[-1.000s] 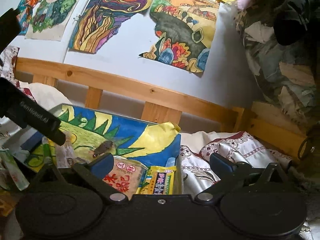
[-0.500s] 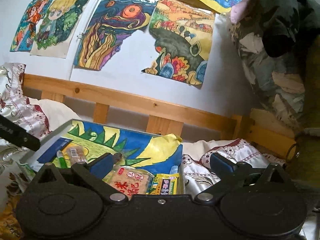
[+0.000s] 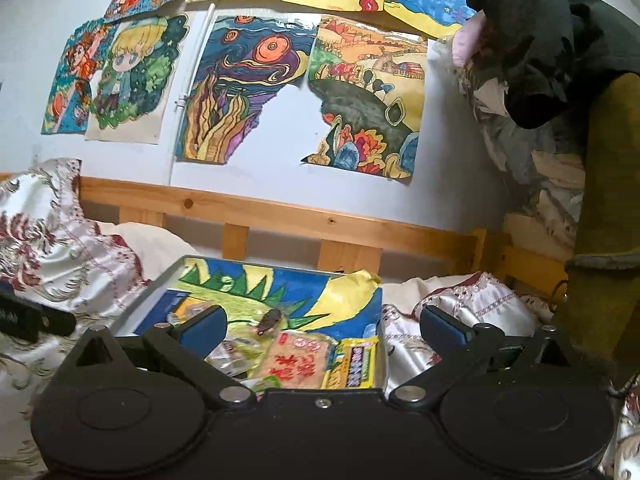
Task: Organize snacks
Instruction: 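Withdraw both open tools from the tray, then move both tools toward the orange packet and gold snack bag beside the tray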
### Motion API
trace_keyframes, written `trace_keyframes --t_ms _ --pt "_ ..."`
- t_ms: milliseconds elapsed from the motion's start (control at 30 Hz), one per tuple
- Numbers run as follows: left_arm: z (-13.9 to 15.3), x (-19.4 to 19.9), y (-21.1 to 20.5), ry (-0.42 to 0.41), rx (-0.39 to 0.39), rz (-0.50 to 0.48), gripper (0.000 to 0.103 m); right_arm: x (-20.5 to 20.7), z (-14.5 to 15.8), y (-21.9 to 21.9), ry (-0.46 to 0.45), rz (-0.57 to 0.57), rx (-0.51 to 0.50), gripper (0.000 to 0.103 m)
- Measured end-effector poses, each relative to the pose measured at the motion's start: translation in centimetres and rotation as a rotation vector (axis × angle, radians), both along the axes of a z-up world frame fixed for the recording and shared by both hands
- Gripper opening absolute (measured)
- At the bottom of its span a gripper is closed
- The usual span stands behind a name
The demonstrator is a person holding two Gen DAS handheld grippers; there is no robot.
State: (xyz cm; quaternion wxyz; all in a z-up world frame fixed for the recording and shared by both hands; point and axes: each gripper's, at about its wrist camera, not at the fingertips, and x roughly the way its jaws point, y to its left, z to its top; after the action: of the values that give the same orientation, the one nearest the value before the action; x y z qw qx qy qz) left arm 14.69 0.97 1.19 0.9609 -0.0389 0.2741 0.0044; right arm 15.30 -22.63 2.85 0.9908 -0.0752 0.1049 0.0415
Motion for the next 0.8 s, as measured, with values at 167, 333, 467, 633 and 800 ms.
trace_keyframes --t_ms 167,333,467,633,800 --pt "-0.7 -2.1 -0.2 -0.005 -0.005 -0.001 0.102 -2.4 0.2 0.5 0.055 0.014 0.021 0.102" --pt "-1.7 -3.6 -0.7 0.004 0.02 -0.009 0.102 -4.0 0.0 0.7 0.137 0.017 0.063 0.102" --pt "-2.7 -4.3 -0.8 0.04 0.026 -0.011 0.102 -4.9 -0.7 0.7 0.208 0.009 0.07 0.102" --pt "-3.6 -4.7 -1.0 0.081 0.039 -0.02 0.102 -5.1 -1.5 0.3 0.285 -0.004 0.08 0.102" --pt "-4.1 -4.9 -1.3 0.118 0.053 -0.035 0.102 -4.6 -2.4 0.6 0.354 0.008 0.066 0.102"
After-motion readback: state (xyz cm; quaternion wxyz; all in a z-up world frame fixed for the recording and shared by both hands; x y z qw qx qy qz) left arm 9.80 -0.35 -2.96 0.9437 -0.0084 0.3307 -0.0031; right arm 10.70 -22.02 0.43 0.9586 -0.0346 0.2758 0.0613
